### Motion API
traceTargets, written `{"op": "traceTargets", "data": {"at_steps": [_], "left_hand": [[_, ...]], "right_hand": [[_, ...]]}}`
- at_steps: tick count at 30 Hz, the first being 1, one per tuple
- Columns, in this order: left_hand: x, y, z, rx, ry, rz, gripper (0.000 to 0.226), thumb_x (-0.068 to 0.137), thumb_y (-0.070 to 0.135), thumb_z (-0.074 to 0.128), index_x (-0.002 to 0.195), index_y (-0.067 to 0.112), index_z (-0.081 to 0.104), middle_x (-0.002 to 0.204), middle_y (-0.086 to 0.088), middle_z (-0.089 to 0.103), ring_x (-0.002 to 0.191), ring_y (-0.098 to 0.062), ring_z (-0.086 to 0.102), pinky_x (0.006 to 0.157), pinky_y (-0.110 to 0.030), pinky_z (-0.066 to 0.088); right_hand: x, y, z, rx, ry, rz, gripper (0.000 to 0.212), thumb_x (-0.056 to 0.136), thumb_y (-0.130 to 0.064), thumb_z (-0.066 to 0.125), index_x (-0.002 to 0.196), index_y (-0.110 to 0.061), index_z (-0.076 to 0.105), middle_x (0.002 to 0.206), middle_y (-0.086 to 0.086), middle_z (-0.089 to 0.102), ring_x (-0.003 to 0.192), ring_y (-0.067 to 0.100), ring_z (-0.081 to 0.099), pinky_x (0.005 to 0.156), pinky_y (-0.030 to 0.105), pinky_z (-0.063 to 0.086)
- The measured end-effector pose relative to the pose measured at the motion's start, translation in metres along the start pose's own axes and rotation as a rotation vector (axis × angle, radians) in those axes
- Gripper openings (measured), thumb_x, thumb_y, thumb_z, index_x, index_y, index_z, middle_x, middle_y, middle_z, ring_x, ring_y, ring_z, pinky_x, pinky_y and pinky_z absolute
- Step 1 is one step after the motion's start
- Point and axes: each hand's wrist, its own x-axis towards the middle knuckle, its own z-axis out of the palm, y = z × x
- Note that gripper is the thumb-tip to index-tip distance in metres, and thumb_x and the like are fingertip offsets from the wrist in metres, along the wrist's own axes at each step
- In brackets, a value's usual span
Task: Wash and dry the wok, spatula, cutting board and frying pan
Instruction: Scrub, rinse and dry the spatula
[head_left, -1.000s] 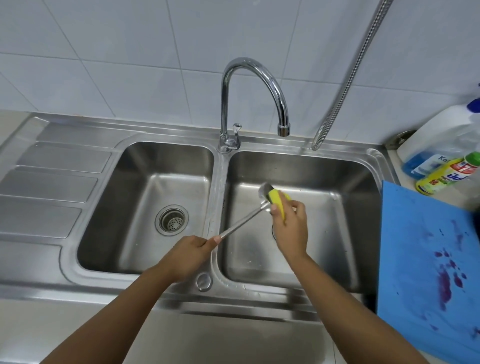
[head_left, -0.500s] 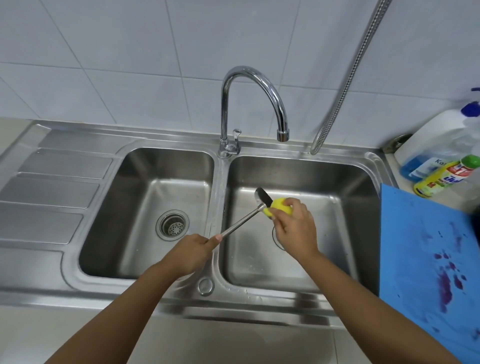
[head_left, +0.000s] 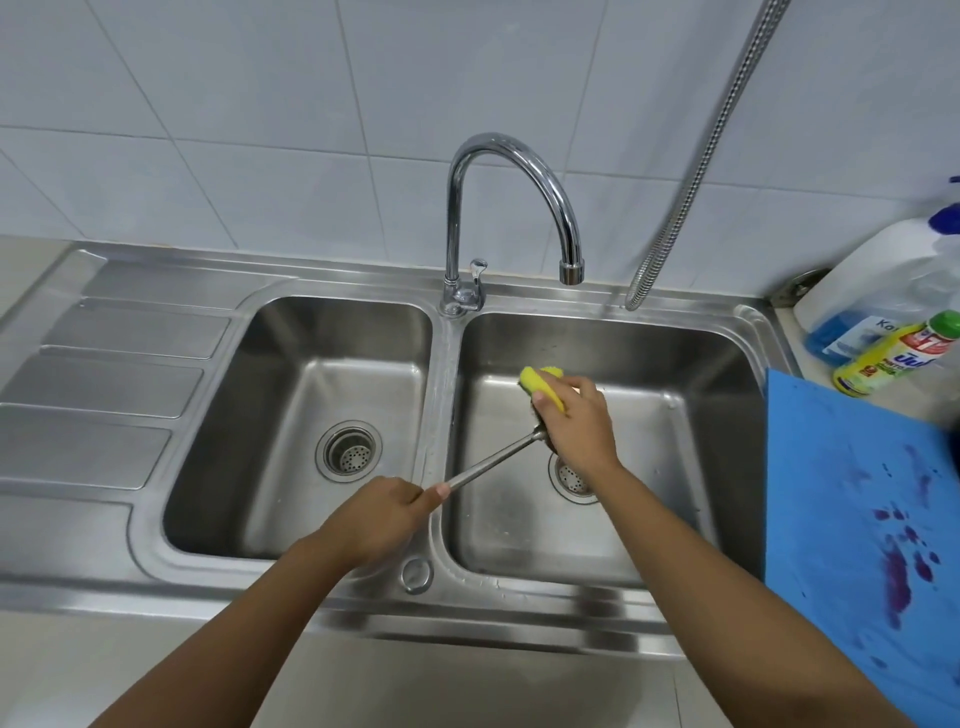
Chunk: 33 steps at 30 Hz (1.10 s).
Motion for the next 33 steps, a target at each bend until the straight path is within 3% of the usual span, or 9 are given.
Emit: {"op": "traceTargets", "data": {"at_steps": [2, 4, 7, 10, 13, 17, 21, 30, 33], "left_hand": [[0.0, -0.001, -0.004, 0.084, 0.018, 0.02, 0.064, 0.095, 0.064, 0.034, 0.053, 0.016, 0.039, 0.053, 0.0, 0.044, 0.051, -0.013, 0.042, 0.06, -0.033, 0.04], [0.0, -0.002, -0.004, 0.124, 0.029, 0.016, 0.065, 0.094, 0.066, 0.032, 0.054, 0.017, 0.042, 0.054, 0.0, 0.047, 0.051, -0.013, 0.044, 0.058, -0.032, 0.04], [0.003, 0.003, 0.0, 0.013, 0.07, -0.023, 0.064, 0.093, 0.067, 0.032, 0.054, 0.017, 0.042, 0.054, 0.002, 0.047, 0.053, -0.013, 0.045, 0.059, -0.033, 0.041], [0.015, 0.018, 0.004, -0.128, 0.068, -0.081, 0.065, 0.097, 0.061, 0.034, 0.061, 0.01, 0.052, 0.064, -0.003, 0.057, 0.061, -0.016, 0.052, 0.063, -0.031, 0.041], [0.024, 0.03, 0.005, -0.157, 0.043, -0.07, 0.062, 0.102, 0.053, 0.032, 0.07, 0.007, 0.058, 0.073, -0.006, 0.062, 0.068, -0.017, 0.056, 0.062, -0.026, 0.039], [0.021, 0.033, 0.008, -0.171, 0.02, -0.025, 0.058, 0.104, 0.045, 0.03, 0.063, 0.01, 0.053, 0.063, -0.003, 0.056, 0.062, -0.018, 0.052, 0.064, -0.03, 0.038], [0.017, 0.032, 0.01, -0.18, 0.032, -0.055, 0.058, 0.104, 0.044, 0.031, 0.067, 0.008, 0.058, 0.067, -0.007, 0.062, 0.065, -0.02, 0.055, 0.067, -0.031, 0.04], [0.022, 0.051, 0.007, 0.274, 0.201, 0.025, 0.042, 0.101, 0.055, 0.028, 0.091, 0.019, 0.047, 0.079, 0.001, 0.059, 0.073, -0.022, 0.058, 0.061, -0.033, 0.04], [0.021, 0.051, 0.012, 0.31, 0.235, 0.008, 0.039, 0.1, 0.054, 0.031, 0.092, 0.02, 0.046, 0.081, 0.0, 0.06, 0.074, -0.024, 0.058, 0.061, -0.033, 0.041]], "right_hand": [[0.014, 0.002, -0.003, 0.034, -0.017, 0.01, 0.025, 0.089, -0.051, 0.052, 0.108, -0.043, 0.068, 0.111, -0.004, 0.058, 0.097, 0.018, 0.06, 0.081, 0.029, 0.051], [0.022, 0.006, -0.003, 0.058, 0.002, 0.225, 0.035, 0.087, -0.058, 0.044, 0.103, -0.036, 0.067, 0.11, 0.007, 0.063, 0.101, 0.028, 0.061, 0.086, 0.036, 0.051], [0.004, -0.009, 0.006, 0.117, 0.118, 0.577, 0.042, 0.097, -0.047, 0.039, 0.133, -0.03, 0.053, 0.131, 0.016, 0.05, 0.119, 0.037, 0.046, 0.099, 0.043, 0.037], [-0.055, -0.059, 0.026, -0.01, 0.218, 0.207, 0.043, 0.097, -0.038, 0.048, 0.14, -0.034, 0.048, 0.139, 0.014, 0.039, 0.118, 0.035, 0.04, 0.099, 0.045, 0.037], [-0.091, -0.061, 0.035, -0.196, 0.095, -0.248, 0.039, 0.094, -0.039, 0.049, 0.133, -0.039, 0.053, 0.137, 0.011, 0.044, 0.108, 0.03, 0.045, 0.088, 0.042, 0.042], [-0.076, -0.037, 0.016, -0.215, 0.196, -0.087, 0.039, 0.094, -0.044, 0.042, 0.131, -0.041, 0.055, 0.135, 0.011, 0.046, 0.101, 0.031, 0.048, 0.086, 0.046, 0.047], [-0.085, -0.024, 0.013, -0.375, 0.063, -0.297, 0.039, 0.094, -0.042, 0.043, 0.133, -0.043, 0.051, 0.134, 0.01, 0.047, 0.101, 0.03, 0.049, 0.084, 0.042, 0.046], [-0.074, -0.026, -0.01, -0.337, 0.272, -0.085, 0.038, 0.089, -0.039, 0.054, 0.127, -0.04, 0.059, 0.132, 0.01, 0.048, 0.1, 0.031, 0.047, 0.083, 0.044, 0.047], [-0.087, -0.029, -0.001, -0.452, 0.133, -0.287, 0.038, 0.09, -0.041, 0.054, 0.127, -0.043, 0.057, 0.131, 0.008, 0.051, 0.099, 0.028, 0.048, 0.08, 0.041, 0.046]]}}
